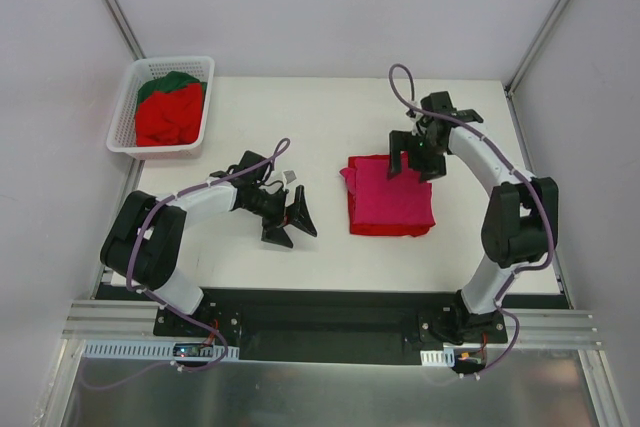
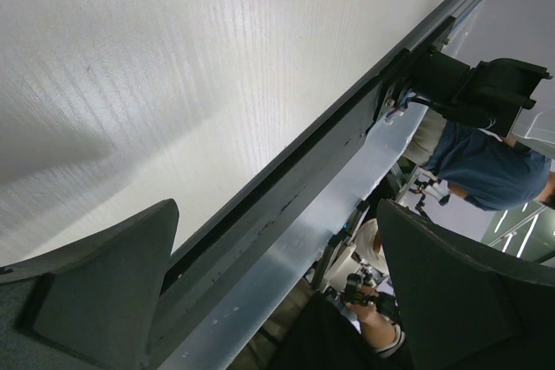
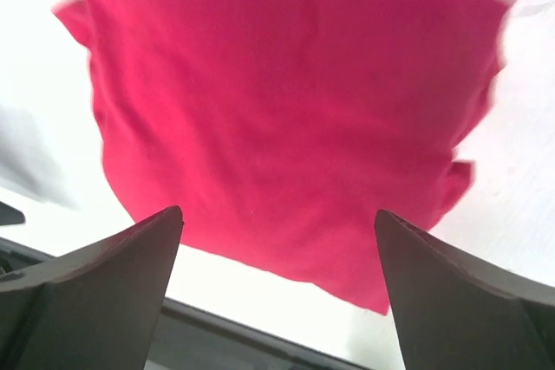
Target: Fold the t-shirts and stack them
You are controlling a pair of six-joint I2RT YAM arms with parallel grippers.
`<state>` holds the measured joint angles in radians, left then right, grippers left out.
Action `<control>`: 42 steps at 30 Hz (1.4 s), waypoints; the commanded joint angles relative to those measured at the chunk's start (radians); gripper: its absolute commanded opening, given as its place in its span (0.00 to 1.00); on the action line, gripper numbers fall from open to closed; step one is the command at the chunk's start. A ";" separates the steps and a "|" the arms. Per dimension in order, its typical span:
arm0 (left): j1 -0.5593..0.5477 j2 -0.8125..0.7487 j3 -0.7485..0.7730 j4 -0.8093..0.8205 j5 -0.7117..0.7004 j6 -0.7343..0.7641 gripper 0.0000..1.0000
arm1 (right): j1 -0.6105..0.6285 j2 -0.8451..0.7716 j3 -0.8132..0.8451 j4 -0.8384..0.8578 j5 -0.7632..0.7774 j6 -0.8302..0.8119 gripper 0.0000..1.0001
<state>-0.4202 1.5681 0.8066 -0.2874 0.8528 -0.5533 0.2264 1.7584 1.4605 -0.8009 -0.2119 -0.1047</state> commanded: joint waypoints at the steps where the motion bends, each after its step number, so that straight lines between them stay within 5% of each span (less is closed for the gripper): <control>1: -0.012 -0.010 0.009 -0.004 0.000 0.020 0.99 | 0.031 -0.031 -0.116 0.026 -0.058 0.025 0.96; 9: -0.012 -0.016 0.005 -0.004 -0.001 0.019 0.99 | 0.070 -0.002 -0.098 -0.044 0.115 -0.026 0.96; 33: -0.012 -0.034 -0.020 -0.004 -0.001 0.021 0.99 | 0.054 0.133 -0.127 0.019 0.092 -0.046 0.96; 42: -0.012 -0.045 -0.023 -0.004 -0.006 0.020 0.99 | 0.039 0.047 -0.014 -0.083 0.164 -0.052 0.96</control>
<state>-0.4202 1.5631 0.7872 -0.2874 0.8524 -0.5533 0.2848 1.8786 1.3659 -0.8219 -0.1032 -0.1429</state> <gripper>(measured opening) 0.993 0.958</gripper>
